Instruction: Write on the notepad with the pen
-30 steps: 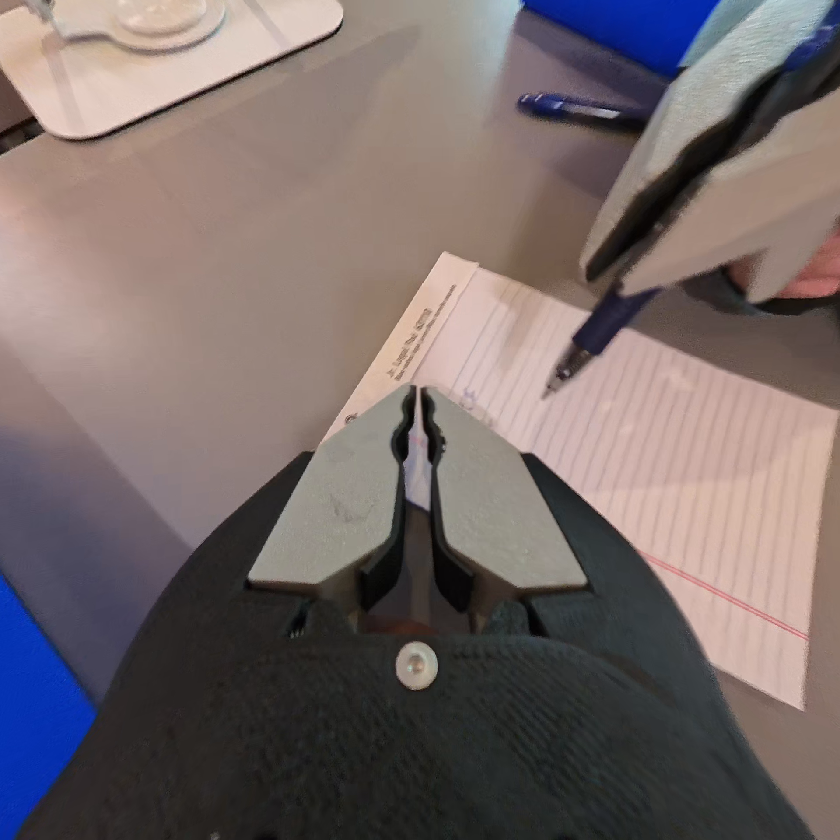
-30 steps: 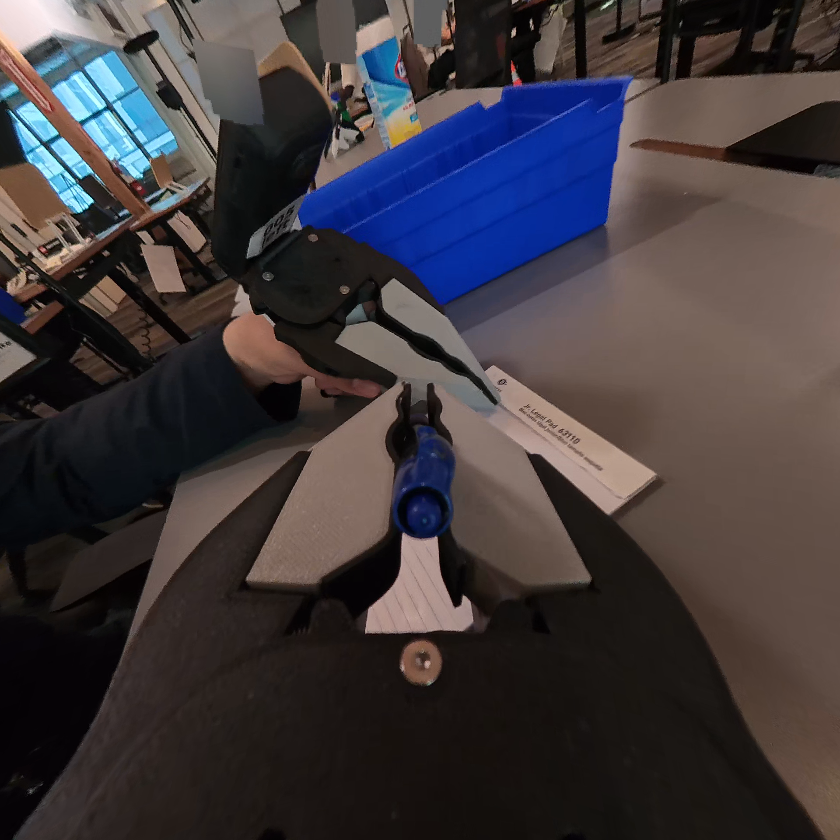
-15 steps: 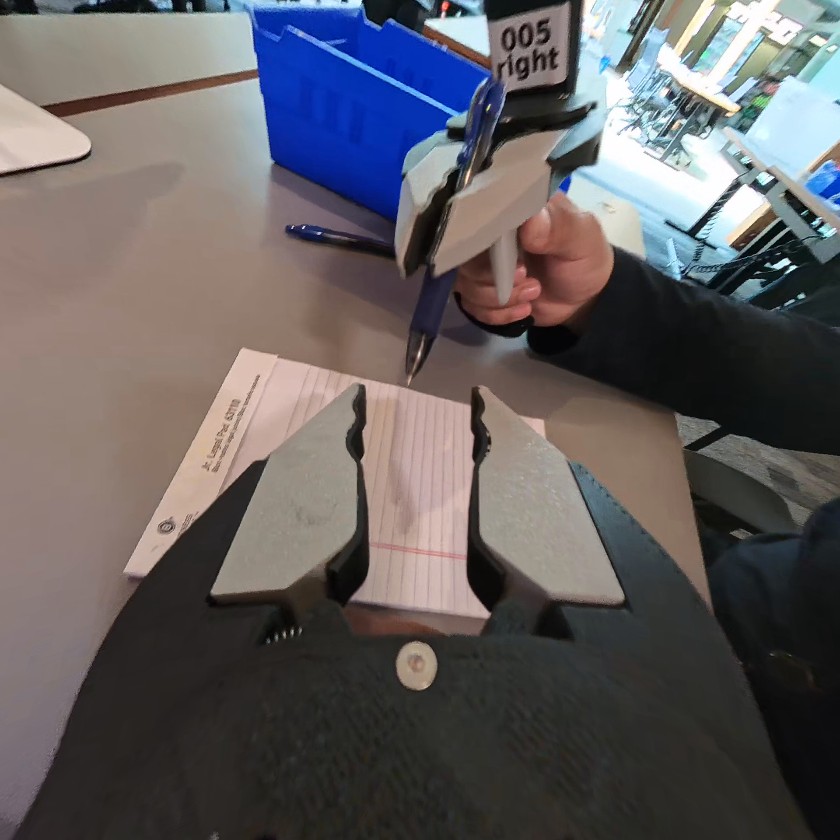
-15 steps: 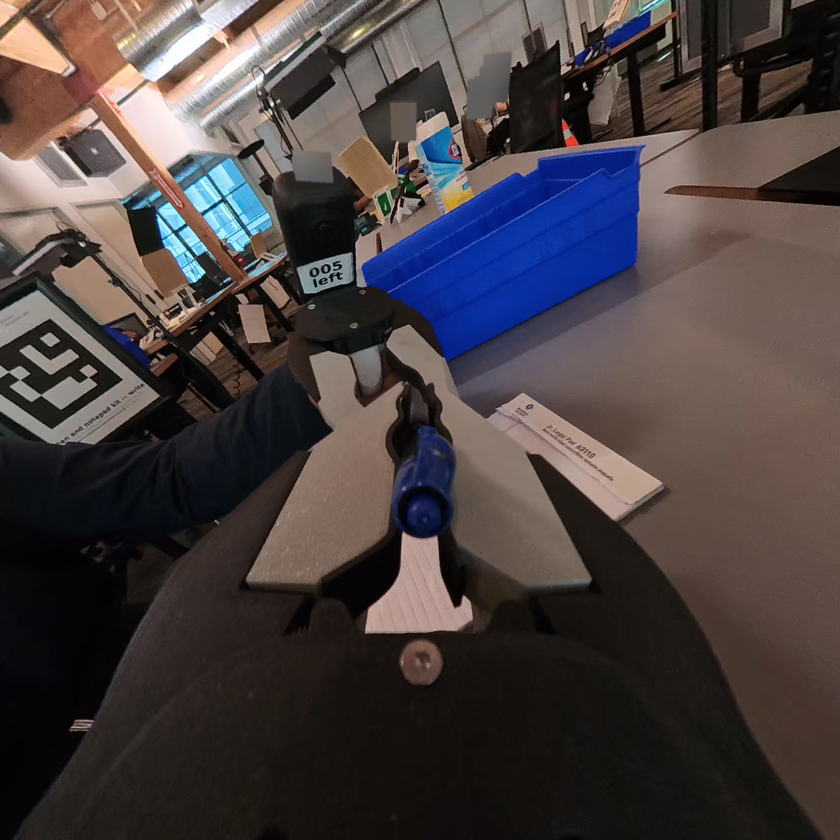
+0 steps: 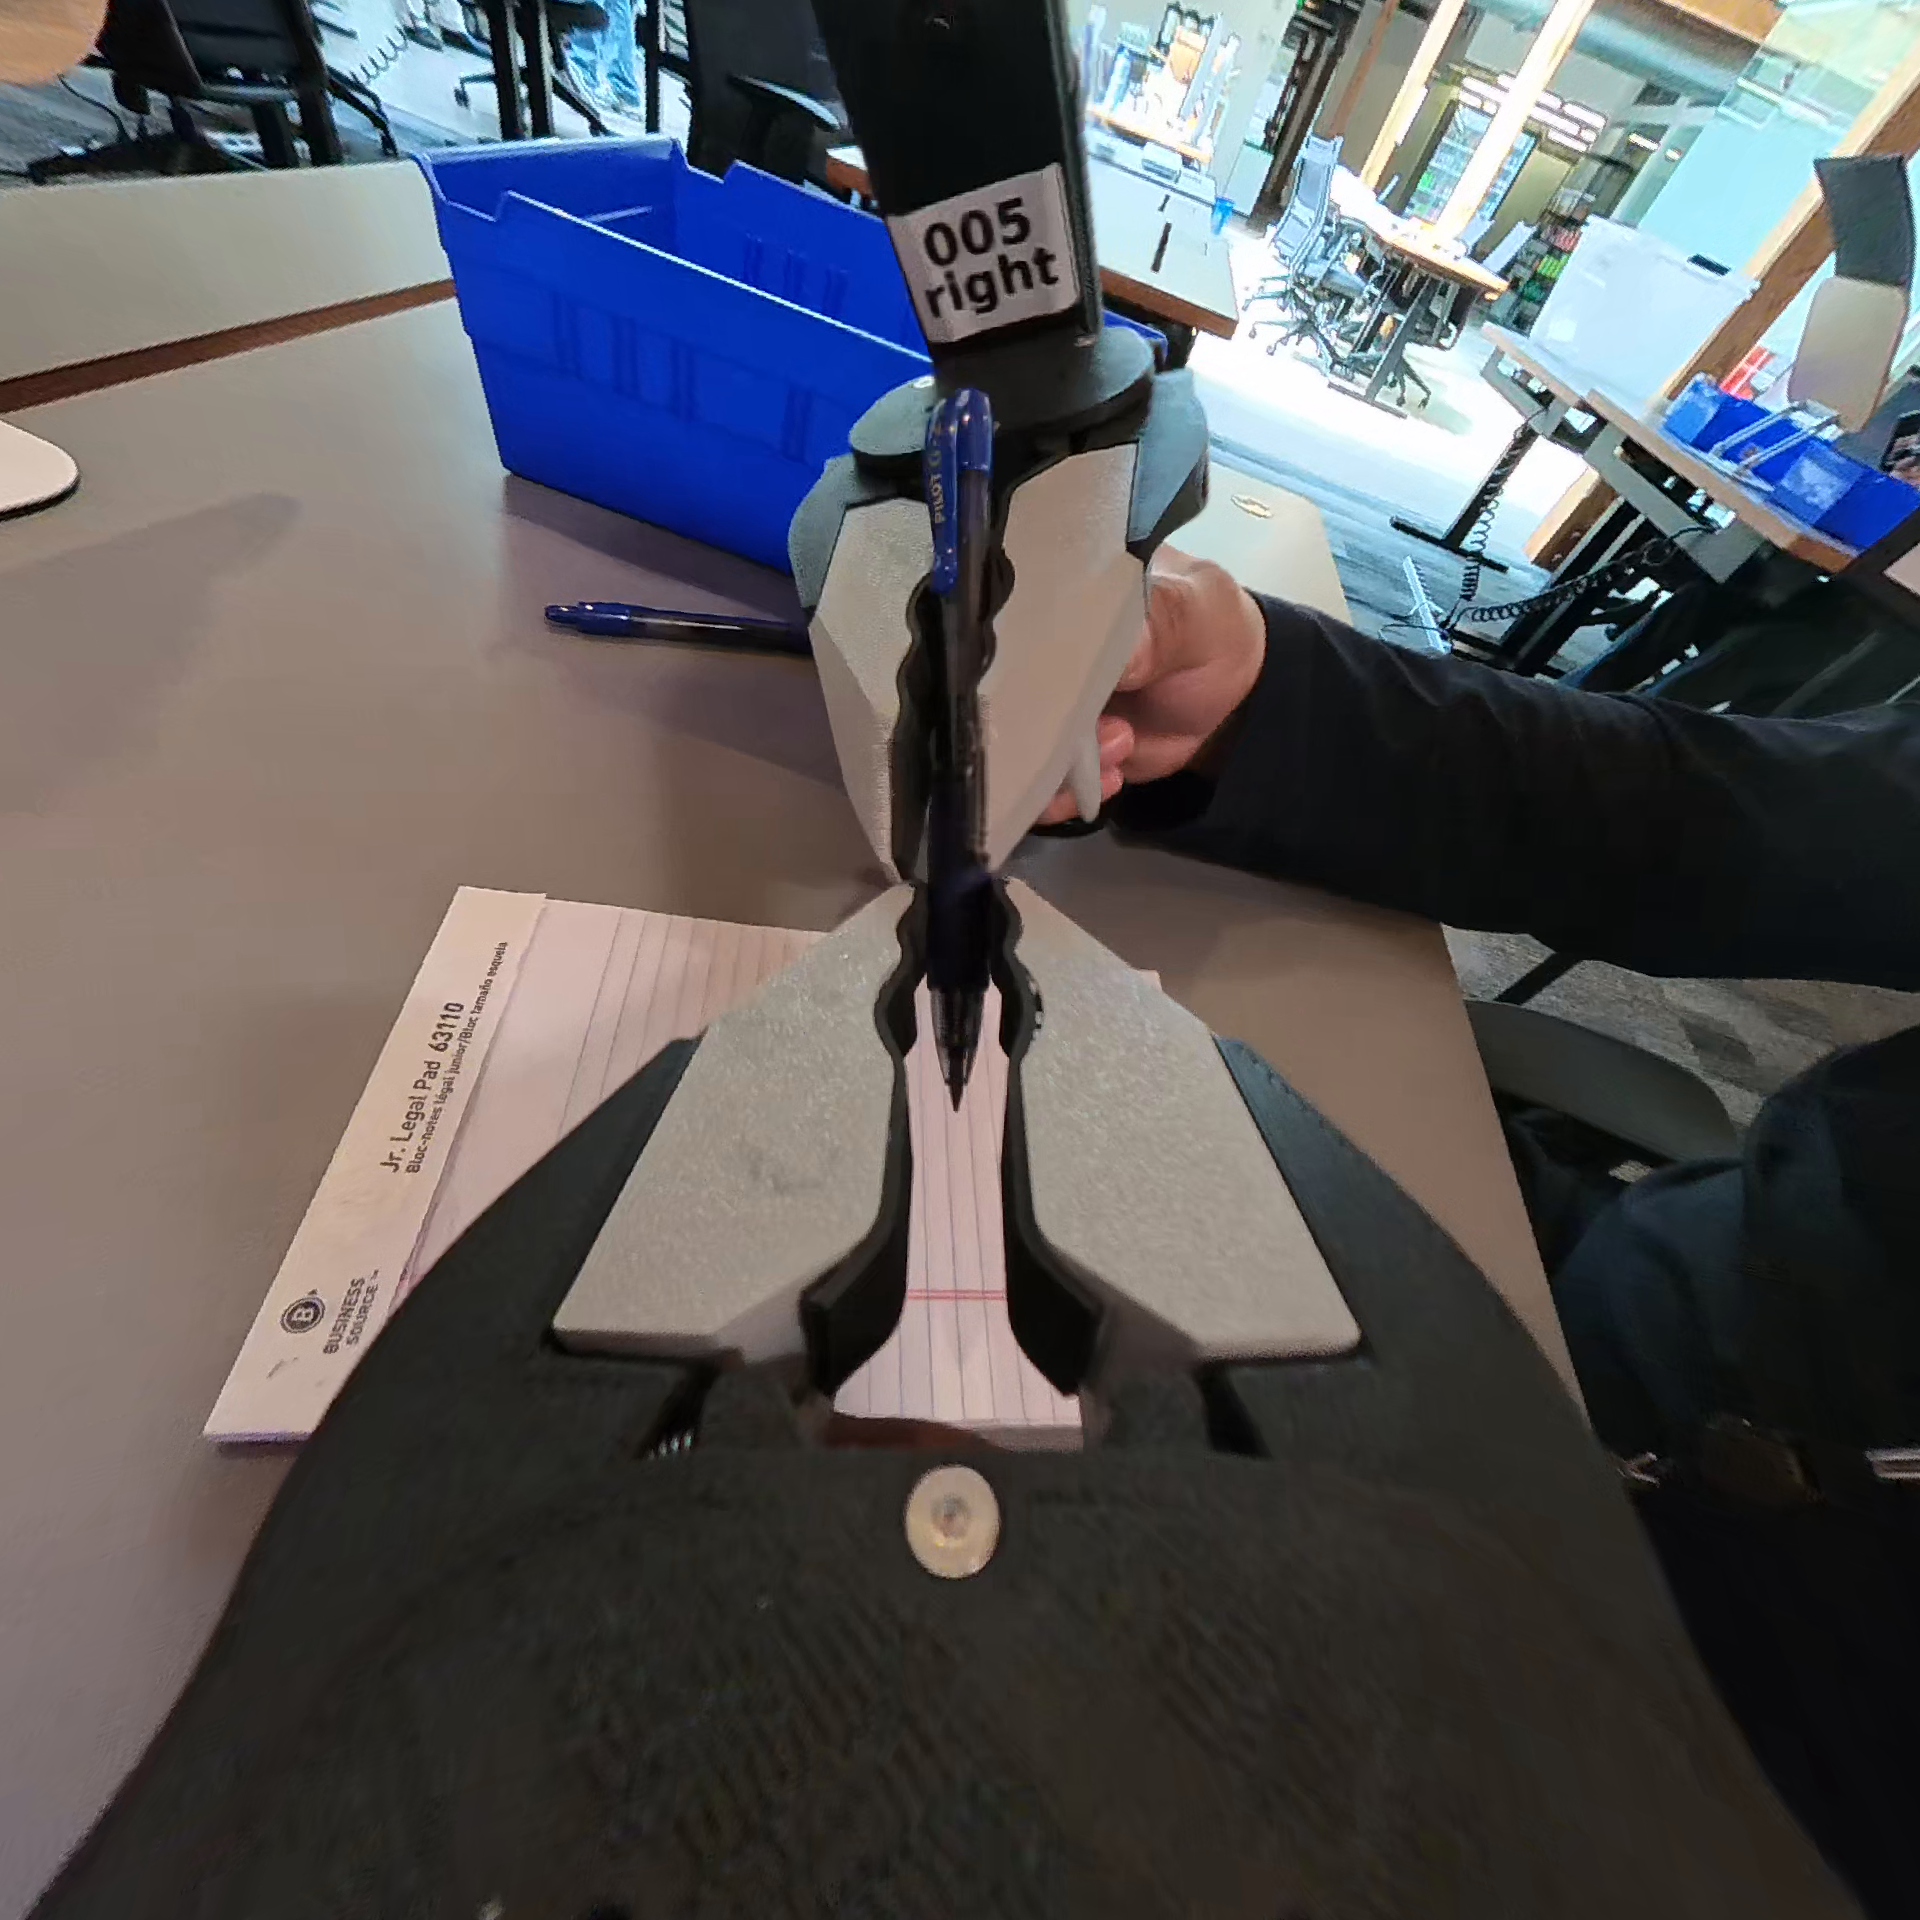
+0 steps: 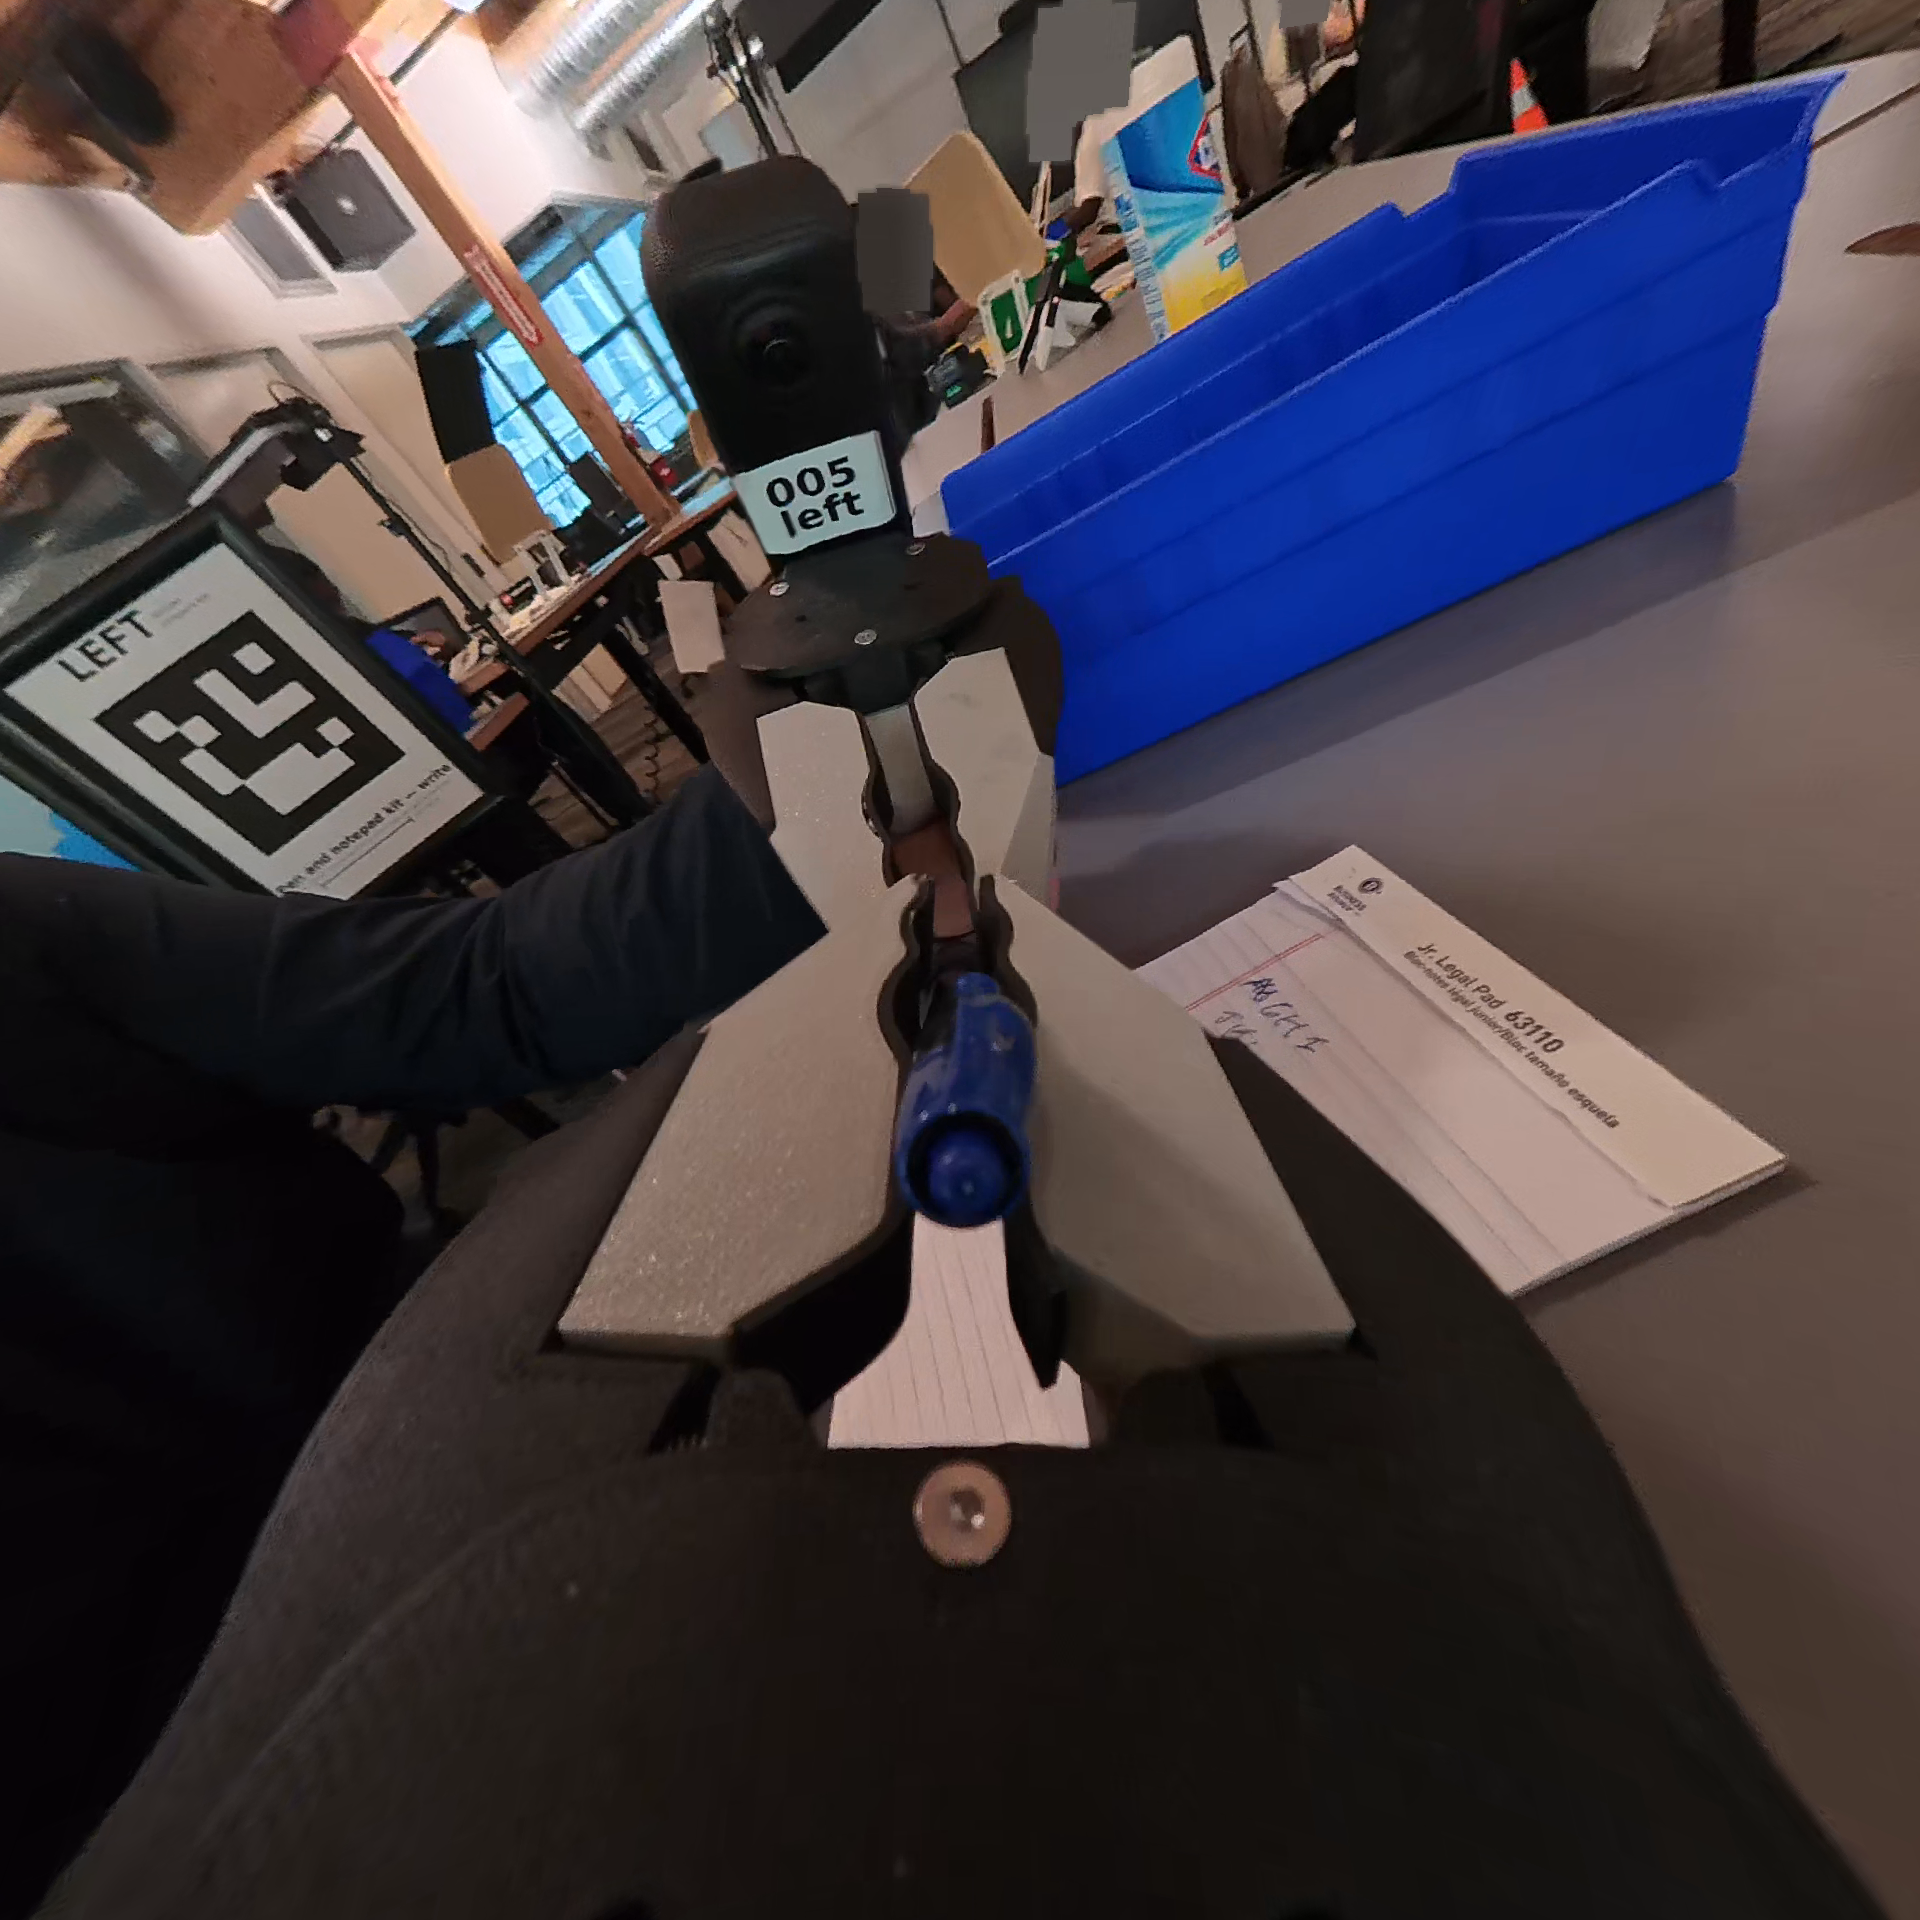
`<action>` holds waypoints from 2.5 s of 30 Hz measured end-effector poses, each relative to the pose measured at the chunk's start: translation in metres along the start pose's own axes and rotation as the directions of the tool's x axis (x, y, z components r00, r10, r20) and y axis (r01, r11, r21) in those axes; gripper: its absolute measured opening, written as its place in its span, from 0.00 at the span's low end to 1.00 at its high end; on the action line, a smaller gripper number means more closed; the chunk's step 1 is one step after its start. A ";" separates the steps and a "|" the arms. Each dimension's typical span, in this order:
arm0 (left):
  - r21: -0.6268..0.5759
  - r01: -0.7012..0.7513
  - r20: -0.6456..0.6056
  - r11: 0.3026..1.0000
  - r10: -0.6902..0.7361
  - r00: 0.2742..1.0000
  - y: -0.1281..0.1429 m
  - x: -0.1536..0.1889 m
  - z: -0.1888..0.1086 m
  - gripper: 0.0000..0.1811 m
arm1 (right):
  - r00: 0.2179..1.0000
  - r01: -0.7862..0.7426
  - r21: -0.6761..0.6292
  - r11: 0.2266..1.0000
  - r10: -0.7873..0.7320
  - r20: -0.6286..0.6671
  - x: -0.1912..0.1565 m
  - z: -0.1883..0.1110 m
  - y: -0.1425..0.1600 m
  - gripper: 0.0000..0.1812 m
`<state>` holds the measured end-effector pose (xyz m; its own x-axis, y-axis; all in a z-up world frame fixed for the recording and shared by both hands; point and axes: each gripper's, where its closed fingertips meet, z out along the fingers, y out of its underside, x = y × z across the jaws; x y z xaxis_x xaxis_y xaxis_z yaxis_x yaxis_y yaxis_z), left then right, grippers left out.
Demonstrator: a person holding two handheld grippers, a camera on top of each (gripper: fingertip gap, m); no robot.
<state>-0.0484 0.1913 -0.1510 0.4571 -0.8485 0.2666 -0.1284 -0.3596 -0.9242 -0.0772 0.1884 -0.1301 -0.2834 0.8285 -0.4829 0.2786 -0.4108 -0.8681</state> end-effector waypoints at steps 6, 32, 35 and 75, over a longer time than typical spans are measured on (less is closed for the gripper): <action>-0.052 0.021 -0.034 0.998 -0.023 0.999 0.009 0.004 0.000 0.05 | 0.999 -0.017 -0.056 0.998 0.019 0.034 -0.003 0.002 0.010 0.09; 0.068 0.045 -0.033 0.997 -0.043 0.999 -0.012 0.005 -0.008 0.06 | 0.987 0.155 0.088 0.984 -0.151 -0.048 -0.010 -0.007 -0.018 0.03; 0.044 0.008 -0.021 0.999 -0.007 1.000 -0.008 0.005 -0.005 0.05 | 0.988 0.153 0.078 0.985 -0.150 -0.043 -0.011 -0.004 -0.016 0.03; 0.026 -0.029 -0.021 0.999 0.029 0.999 -0.006 0.010 0.006 0.05 | 0.998 0.056 0.046 0.997 -0.057 0.027 -0.011 0.006 -0.006 0.03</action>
<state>-0.0384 0.1872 -0.1447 0.4343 -0.8668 0.2452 -0.1183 -0.3247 -0.9384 -0.0813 0.1798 -0.1202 -0.3232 0.8403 -0.4353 0.2200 -0.3806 -0.8982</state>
